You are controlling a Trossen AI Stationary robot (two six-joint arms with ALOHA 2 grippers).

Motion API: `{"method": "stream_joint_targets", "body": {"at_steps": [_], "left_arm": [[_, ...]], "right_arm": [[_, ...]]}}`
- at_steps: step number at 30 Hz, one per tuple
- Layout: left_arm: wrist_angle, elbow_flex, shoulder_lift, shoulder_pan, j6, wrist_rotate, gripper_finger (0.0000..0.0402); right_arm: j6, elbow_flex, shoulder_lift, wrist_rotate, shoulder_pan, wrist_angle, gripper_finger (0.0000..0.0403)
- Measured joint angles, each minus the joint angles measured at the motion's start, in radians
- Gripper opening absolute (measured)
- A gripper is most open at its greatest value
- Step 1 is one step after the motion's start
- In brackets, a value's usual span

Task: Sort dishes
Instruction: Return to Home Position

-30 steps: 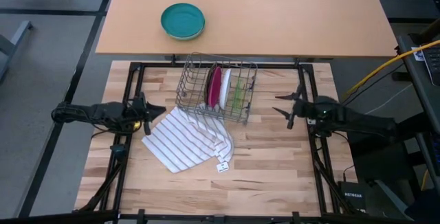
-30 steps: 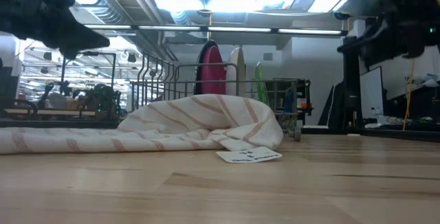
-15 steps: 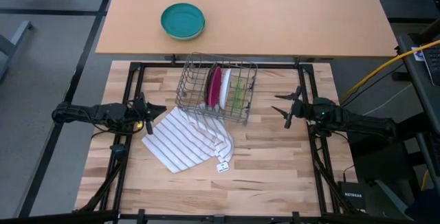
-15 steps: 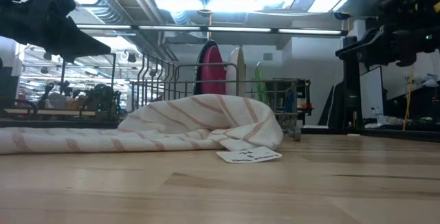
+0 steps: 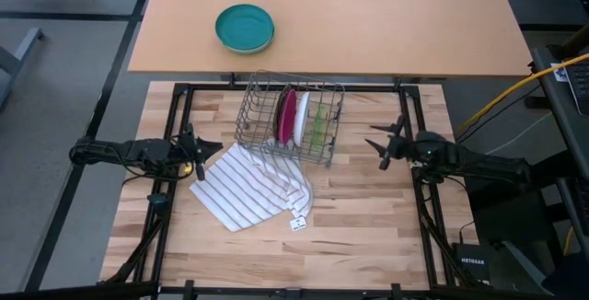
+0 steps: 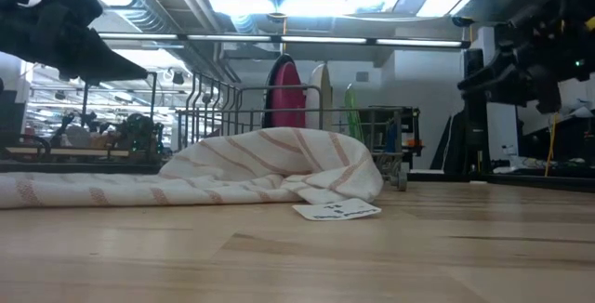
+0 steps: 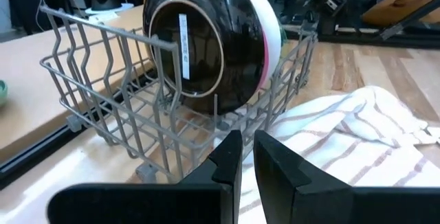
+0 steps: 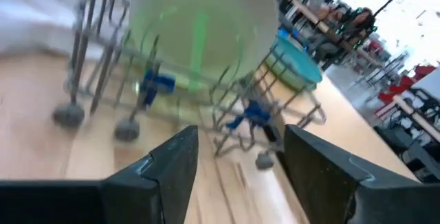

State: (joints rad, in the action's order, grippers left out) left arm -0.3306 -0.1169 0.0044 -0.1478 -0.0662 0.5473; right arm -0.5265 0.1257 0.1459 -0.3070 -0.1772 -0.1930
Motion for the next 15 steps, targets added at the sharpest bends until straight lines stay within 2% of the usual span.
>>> {"method": "stream_joint_targets", "body": {"at_steps": [5, 15], "left_arm": [[-0.040, 0.000, 0.000, 0.000, -0.008, 0.000, 0.0030], [-0.046, -0.001, 0.000, 0.000, -0.009, 0.000, 0.0030]], "right_arm": [[-0.005, 0.000, 0.000, -0.016, 0.000, -0.074, 0.0218], [-0.005, 0.000, 0.000, -0.015, 0.000, -0.112, 0.0218]]}}
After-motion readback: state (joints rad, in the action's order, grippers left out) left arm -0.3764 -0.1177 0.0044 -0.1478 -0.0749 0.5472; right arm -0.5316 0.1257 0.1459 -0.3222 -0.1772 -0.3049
